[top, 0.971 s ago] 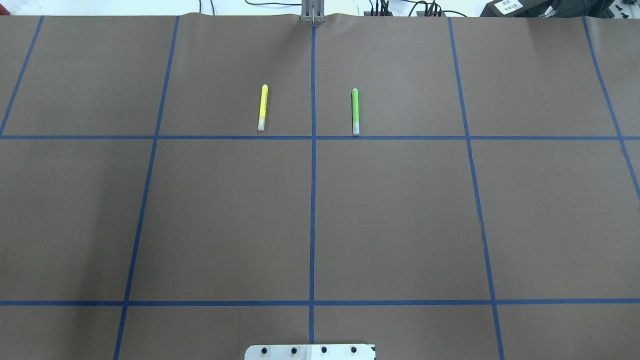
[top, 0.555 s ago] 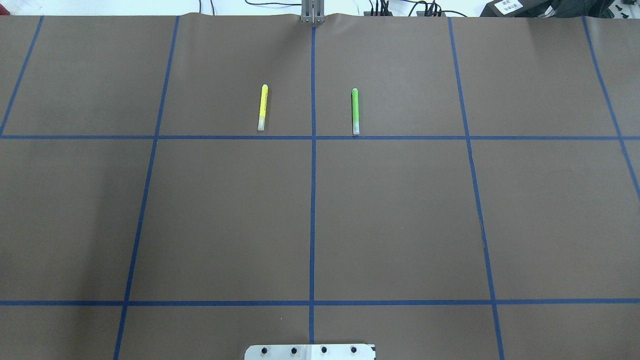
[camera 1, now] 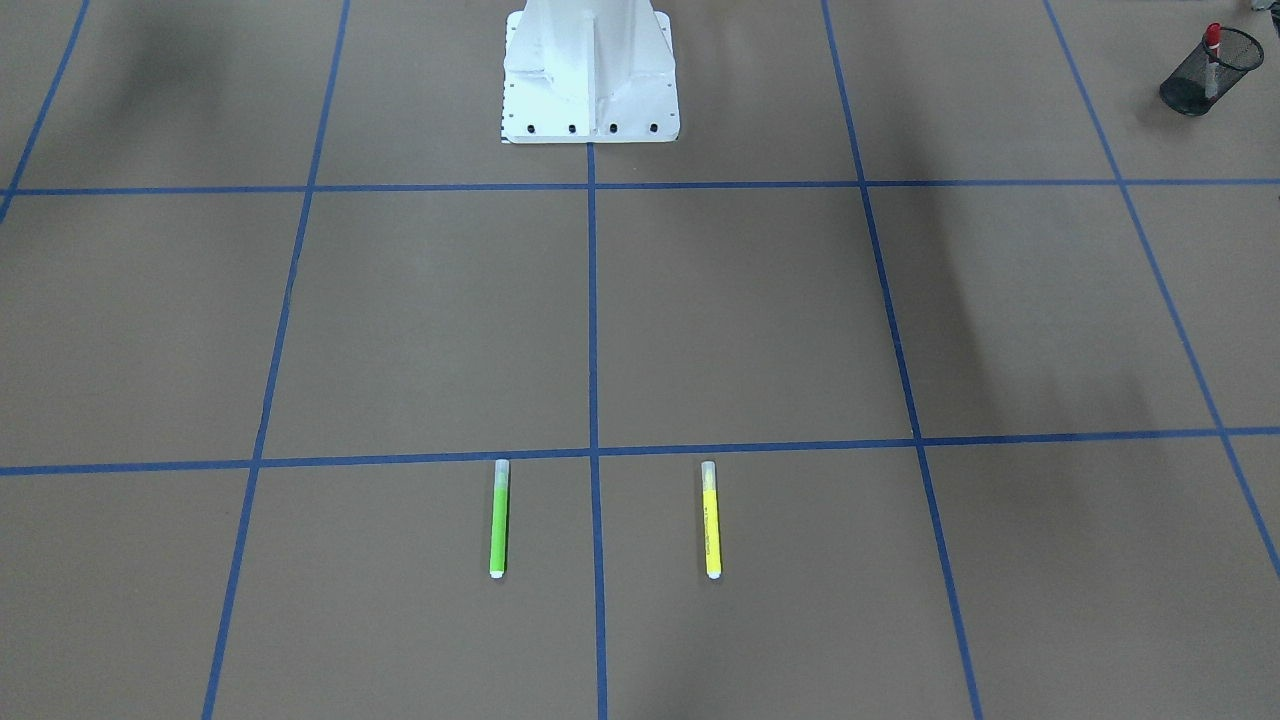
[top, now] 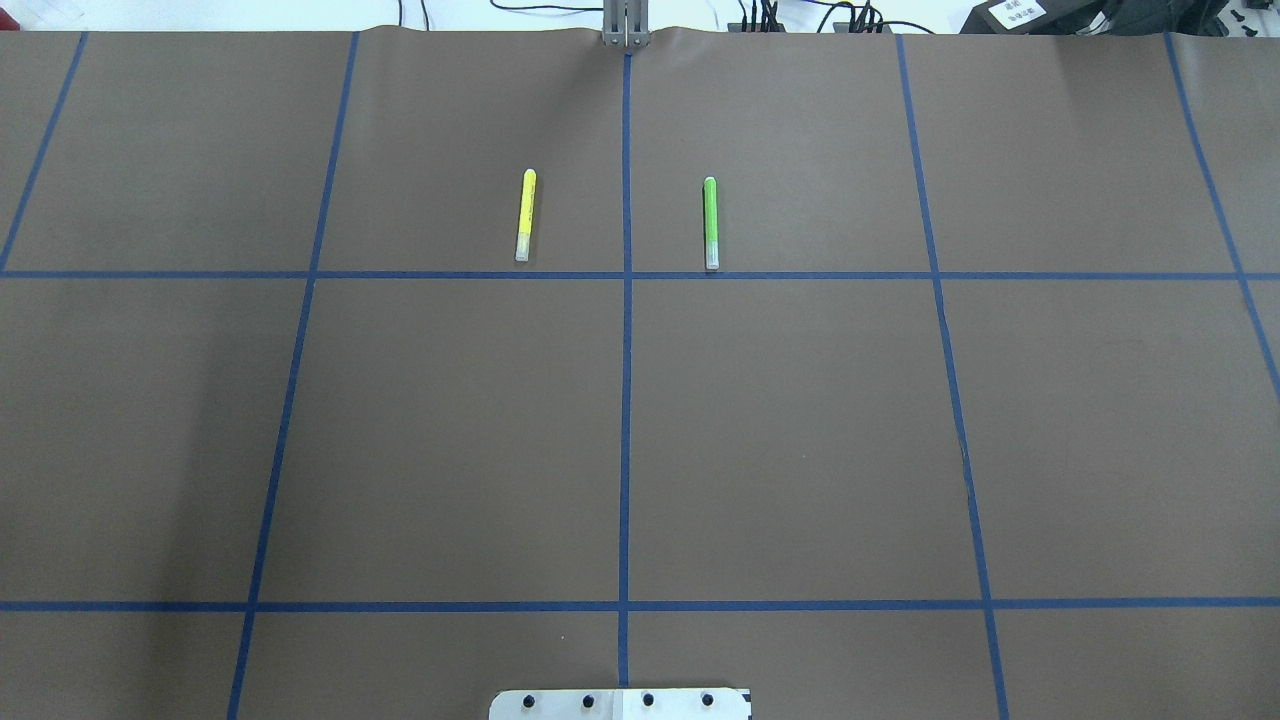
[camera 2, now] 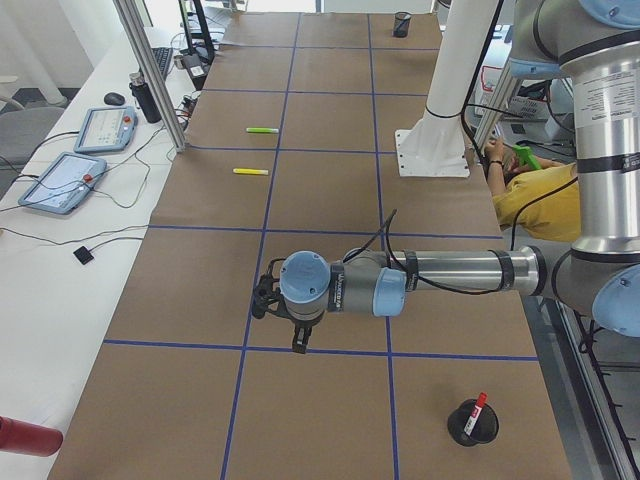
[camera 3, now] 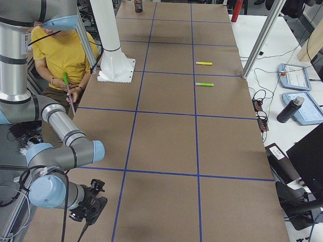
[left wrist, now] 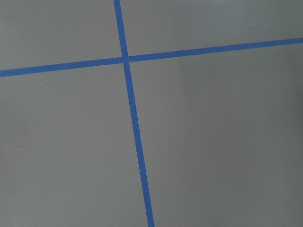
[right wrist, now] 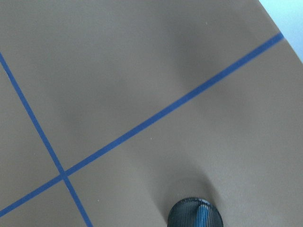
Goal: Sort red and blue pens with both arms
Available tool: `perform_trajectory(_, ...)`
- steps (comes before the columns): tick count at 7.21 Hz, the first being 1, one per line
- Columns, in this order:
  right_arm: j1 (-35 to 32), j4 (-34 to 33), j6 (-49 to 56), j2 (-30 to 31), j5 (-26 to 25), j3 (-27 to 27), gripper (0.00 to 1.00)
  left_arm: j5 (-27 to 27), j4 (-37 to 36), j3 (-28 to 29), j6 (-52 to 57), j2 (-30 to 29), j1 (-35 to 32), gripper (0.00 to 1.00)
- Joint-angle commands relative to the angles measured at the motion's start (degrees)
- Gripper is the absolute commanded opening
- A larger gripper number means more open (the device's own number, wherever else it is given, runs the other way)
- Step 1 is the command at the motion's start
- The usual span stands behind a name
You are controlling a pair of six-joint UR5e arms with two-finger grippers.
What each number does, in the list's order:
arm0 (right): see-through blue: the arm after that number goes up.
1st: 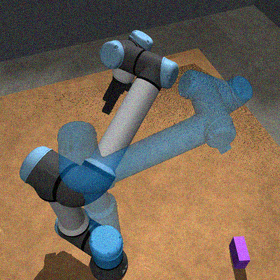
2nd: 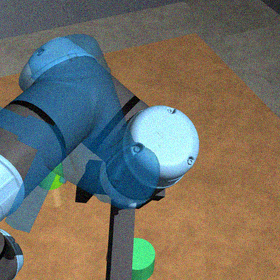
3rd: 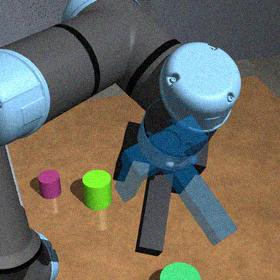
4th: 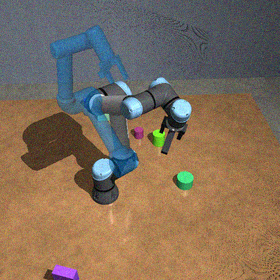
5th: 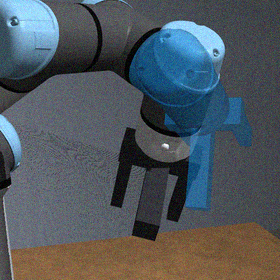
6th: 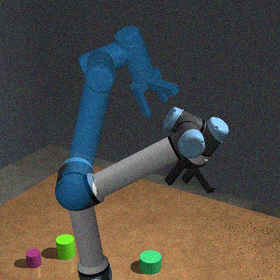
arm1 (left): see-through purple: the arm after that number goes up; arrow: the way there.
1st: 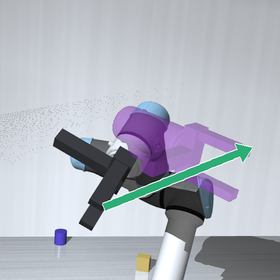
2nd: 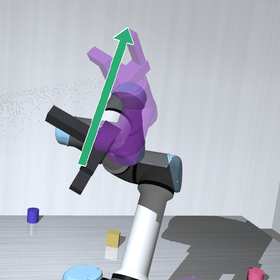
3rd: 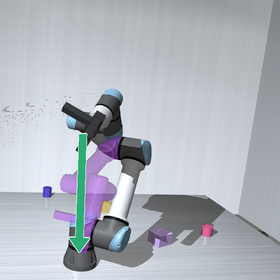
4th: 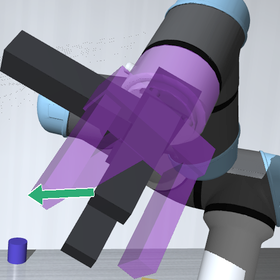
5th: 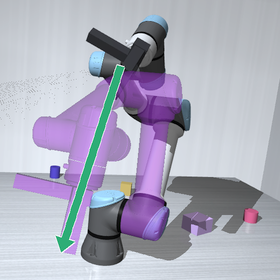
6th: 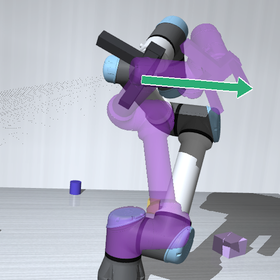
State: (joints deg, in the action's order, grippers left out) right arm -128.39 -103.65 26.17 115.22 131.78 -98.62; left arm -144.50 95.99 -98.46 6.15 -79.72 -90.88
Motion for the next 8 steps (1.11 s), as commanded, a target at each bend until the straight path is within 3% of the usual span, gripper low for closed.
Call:
perform_trajectory(1,9.26,5.12,-2.95,-4.71,0.85,0.18,1.00,0.01,-0.01,0.37,0.00,0.00,0.00,1.00)
perform_trajectory(8,38.70,5.48,-27.29,-27.12,-0.55,2.19,1.00,0.19,-0.01,0.90,0.09,0.00,0.00,1.00)
